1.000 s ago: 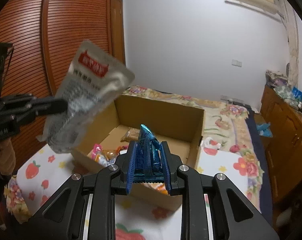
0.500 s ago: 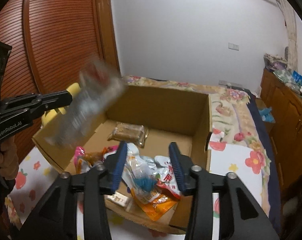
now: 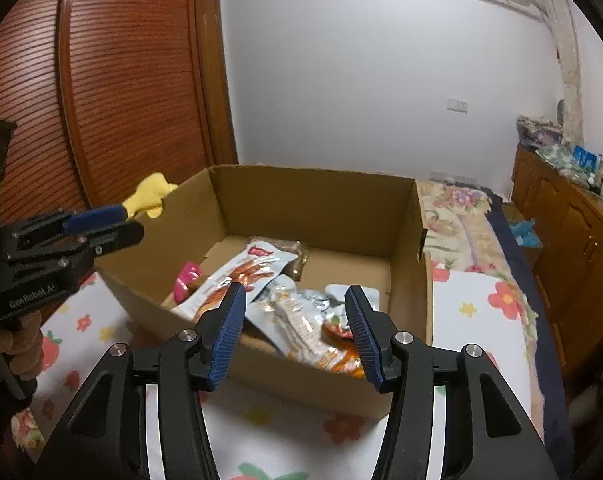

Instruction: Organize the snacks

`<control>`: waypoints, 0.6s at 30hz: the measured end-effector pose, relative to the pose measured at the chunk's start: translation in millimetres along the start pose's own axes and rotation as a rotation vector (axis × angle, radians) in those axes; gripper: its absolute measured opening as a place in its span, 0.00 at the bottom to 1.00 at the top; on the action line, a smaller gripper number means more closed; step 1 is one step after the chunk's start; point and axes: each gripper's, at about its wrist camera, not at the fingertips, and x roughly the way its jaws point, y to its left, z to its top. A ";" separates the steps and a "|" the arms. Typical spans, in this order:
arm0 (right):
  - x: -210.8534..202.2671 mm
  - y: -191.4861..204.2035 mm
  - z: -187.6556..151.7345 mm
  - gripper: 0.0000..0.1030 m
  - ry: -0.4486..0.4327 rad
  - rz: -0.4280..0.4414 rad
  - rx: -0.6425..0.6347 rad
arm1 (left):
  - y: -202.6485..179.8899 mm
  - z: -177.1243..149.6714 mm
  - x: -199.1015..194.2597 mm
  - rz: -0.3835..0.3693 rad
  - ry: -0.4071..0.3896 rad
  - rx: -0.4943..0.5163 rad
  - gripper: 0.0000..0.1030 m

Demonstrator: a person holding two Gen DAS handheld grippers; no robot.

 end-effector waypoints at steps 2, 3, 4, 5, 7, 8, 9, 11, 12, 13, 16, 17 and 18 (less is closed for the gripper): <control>-10.4 3.2 -3.9 0.55 -0.017 -0.001 0.012 | -0.8 -7.0 -9.6 0.011 -0.006 -0.010 0.45; -15.2 4.4 -5.5 0.56 -0.025 -0.001 0.015 | -0.3 -9.6 -12.3 0.014 -0.006 -0.014 0.48; -21.9 6.5 -7.7 0.58 -0.039 -0.005 0.017 | -0.2 -12.6 -16.1 0.018 -0.007 -0.017 0.53; -27.9 8.6 -9.4 0.60 -0.051 -0.011 0.018 | -0.7 -15.3 -19.6 0.023 -0.008 -0.018 0.57; -37.5 10.4 -12.1 0.64 -0.071 -0.021 0.022 | -1.9 -19.3 -27.5 0.041 -0.026 -0.019 0.71; -42.2 11.8 -13.5 0.67 -0.079 -0.025 0.025 | -2.1 -20.2 -31.4 0.050 -0.038 -0.023 0.71; -48.5 13.1 -15.4 0.69 -0.091 -0.033 0.030 | -2.8 -22.1 -36.0 0.057 -0.047 -0.025 0.74; -56.5 13.4 -18.9 0.77 -0.110 -0.044 0.039 | -3.5 -24.2 -41.0 0.061 -0.049 -0.035 0.79; -61.5 14.2 -20.2 0.78 -0.121 -0.051 0.044 | -3.9 -25.3 -44.4 0.061 -0.051 -0.043 0.81; -65.2 14.8 -21.3 0.82 -0.129 -0.058 0.048 | -4.6 -26.3 -47.3 0.065 -0.054 -0.048 0.82; -76.5 17.5 -23.3 0.86 -0.154 -0.084 0.048 | -7.0 -29.0 -57.2 0.103 -0.072 -0.056 0.84; -78.9 18.6 -24.0 0.87 -0.160 -0.093 0.048 | -8.7 -30.1 -60.9 0.113 -0.077 -0.054 0.84; -81.0 20.2 -24.7 0.88 -0.163 -0.099 0.046 | -10.0 -30.7 -64.3 0.121 -0.083 -0.052 0.85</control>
